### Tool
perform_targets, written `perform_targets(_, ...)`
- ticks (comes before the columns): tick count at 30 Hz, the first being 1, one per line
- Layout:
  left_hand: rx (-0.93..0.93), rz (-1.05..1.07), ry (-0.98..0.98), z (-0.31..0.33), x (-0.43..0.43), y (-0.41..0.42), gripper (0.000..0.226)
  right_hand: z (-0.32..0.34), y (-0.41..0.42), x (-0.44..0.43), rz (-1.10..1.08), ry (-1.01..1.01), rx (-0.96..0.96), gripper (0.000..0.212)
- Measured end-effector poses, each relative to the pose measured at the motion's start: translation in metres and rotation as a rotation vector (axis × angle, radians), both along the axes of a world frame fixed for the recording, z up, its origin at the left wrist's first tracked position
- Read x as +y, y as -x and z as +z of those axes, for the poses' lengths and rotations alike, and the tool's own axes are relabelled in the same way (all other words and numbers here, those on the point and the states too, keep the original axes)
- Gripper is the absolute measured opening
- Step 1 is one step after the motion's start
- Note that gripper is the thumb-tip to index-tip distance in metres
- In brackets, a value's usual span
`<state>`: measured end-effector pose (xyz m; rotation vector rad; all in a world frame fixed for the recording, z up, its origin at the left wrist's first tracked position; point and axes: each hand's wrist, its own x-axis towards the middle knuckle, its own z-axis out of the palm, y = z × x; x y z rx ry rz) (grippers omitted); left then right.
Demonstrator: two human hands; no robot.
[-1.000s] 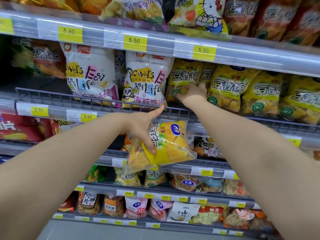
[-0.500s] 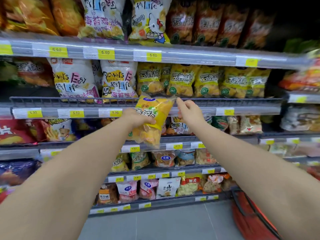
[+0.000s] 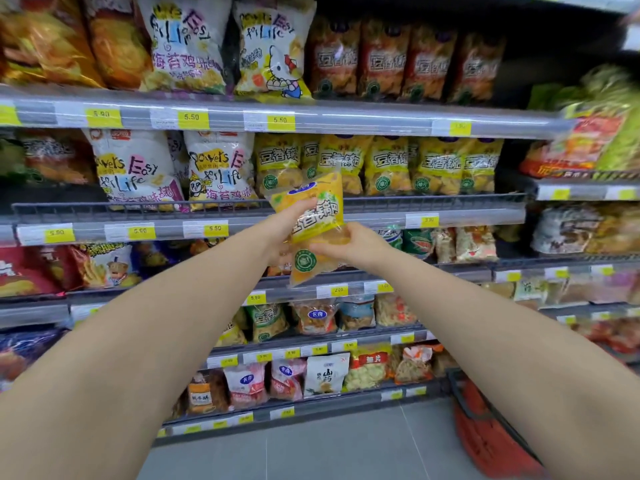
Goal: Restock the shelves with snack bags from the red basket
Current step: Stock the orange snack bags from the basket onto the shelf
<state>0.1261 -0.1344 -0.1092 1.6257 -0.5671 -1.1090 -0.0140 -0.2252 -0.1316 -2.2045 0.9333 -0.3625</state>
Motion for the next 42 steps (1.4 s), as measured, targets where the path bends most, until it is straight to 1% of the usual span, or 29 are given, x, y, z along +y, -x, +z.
perform_targets(1,-0.032,0.002,0.003,0.0,-0.002,-0.001,0.073,0.001,-0.003,-0.002,-0.021,0.031,0.027,0.082)
perform_targets(2,-0.072,0.015,0.006,0.001,-0.005,-0.004,0.082,0.002,-0.008,-0.006,-0.049,0.085,0.067,0.082)
perform_targets(3,-0.108,0.029,0.02,0.003,-0.007,-0.007,0.086,0.002,-0.012,-0.011,-0.085,0.145,0.107,0.079)
perform_targets(4,-0.127,0.048,0.047,0.007,-0.008,-0.011,0.083,0.002,-0.017,-0.016,-0.116,0.187,0.114,0.077)
perform_targets(5,-0.141,0.067,0.077,0.009,-0.011,-0.017,0.077,0.002,-0.022,-0.022,-0.135,0.189,0.079,0.074)
perform_targets(7,-0.156,0.08,0.135,0.014,-0.019,-0.032,0.059,0.002,-0.033,-0.034,-0.148,0.111,-0.047,0.07)
perform_targets(9,-0.186,0.104,0.201,0.015,-0.025,-0.048,0.028,0.003,-0.045,-0.045,-0.169,0.061,-0.122,0.069)
perform_targets(10,-0.255,0.129,0.201,0.014,-0.026,-0.057,0.019,0.003,-0.052,-0.052,-0.188,0.074,-0.133,0.07)
perform_targets(12,-0.53,0.12,0.099,0.002,-0.028,-0.08,0.02,0.005,-0.066,-0.068,-0.225,0.131,-0.143,0.072)
perform_targets(13,-0.676,0.097,0.026,-0.008,-0.029,-0.093,0.026,0.006,-0.073,-0.076,-0.23,0.153,-0.158,0.071)
perform_targets(14,-0.793,0.067,-0.046,-0.017,-0.028,-0.105,0.039,0.007,-0.08,-0.083,-0.227,0.171,-0.186,0.067)
perform_targets(15,-0.902,0.021,-0.093,-0.027,-0.029,-0.115,0.049,0.007,-0.088,-0.091,-0.224,0.186,-0.224,0.061)
perform_targets(18,-1.274,-0.187,-0.167,-0.041,-0.035,-0.134,0.063,0.005,-0.115,-0.111,-0.263,0.179,-0.371,0.037)
perform_targets(20,-1.452,-0.279,-0.242,-0.047,-0.043,-0.141,0.072,0.003,-0.135,-0.125,-0.287,0.172,-0.423,0.032)
perform_targets(21,-1.517,-0.288,-0.28,-0.049,-0.047,-0.143,0.073,0.002,-0.145,-0.132,-0.292,0.172,-0.425,0.032)
perform_targets(22,-1.572,-0.276,-0.308,-0.05,-0.05,-0.145,0.071,0.0,-0.155,-0.139,-0.292,0.171,-0.425,0.033)
perform_targets(24,-1.684,-0.231,-0.319,-0.047,-0.055,-0.147,0.052,-0.004,-0.173,-0.151,-0.272,0.177,-0.432,0.034)
perform_targets(25,-1.726,-0.216,-0.313,-0.044,-0.056,-0.149,0.045,-0.008,-0.182,-0.155,-0.257,0.181,-0.423,0.033)
perform_targets(27,-1.761,-0.2,-0.302,-0.04,-0.058,-0.152,0.038,-0.016,-0.191,-0.161,-0.238,0.188,-0.358,0.034)
perform_targets(28,-1.77,-0.196,-0.289,-0.039,-0.059,-0.153,0.034,-0.02,-0.191,-0.163,-0.229,0.192,-0.303,0.037)
perform_targets(30,-1.768,-0.188,-0.259,-0.038,-0.059,-0.152,0.026,-0.027,-0.184,-0.165,-0.201,0.25,-0.159,0.05)
perform_targets(32,-1.748,-0.157,-0.22,-0.036,-0.062,-0.153,0.026,-0.03,-0.171,-0.167,-0.157,0.345,-0.044,0.062)
perform_targets(34,-1.71,-0.122,-0.153,-0.033,-0.067,-0.153,0.03,-0.028,-0.157,-0.165,-0.133,0.353,0.009,0.07)
perform_targets(35,-1.695,-0.119,-0.111,-0.033,-0.07,-0.151,0.033,-0.027,-0.15,-0.164,-0.127,0.332,0.017,0.071)
perform_targets(37,-1.685,-0.139,0.009,-0.036,-0.08,-0.143,0.04,-0.025,-0.137,-0.164,-0.159,0.292,-0.03,0.065)
perform_targets(40,-1.739,-0.206,0.171,-0.04,-0.102,-0.13,0.048,-0.022,-0.121,-0.172,-0.361,0.332,-0.188,0.052)
perform_targets(42,-1.782,-0.235,0.185,-0.04,-0.117,-0.125,0.052,-0.019,-0.117,-0.181,-0.487,0.337,-0.195,0.051)
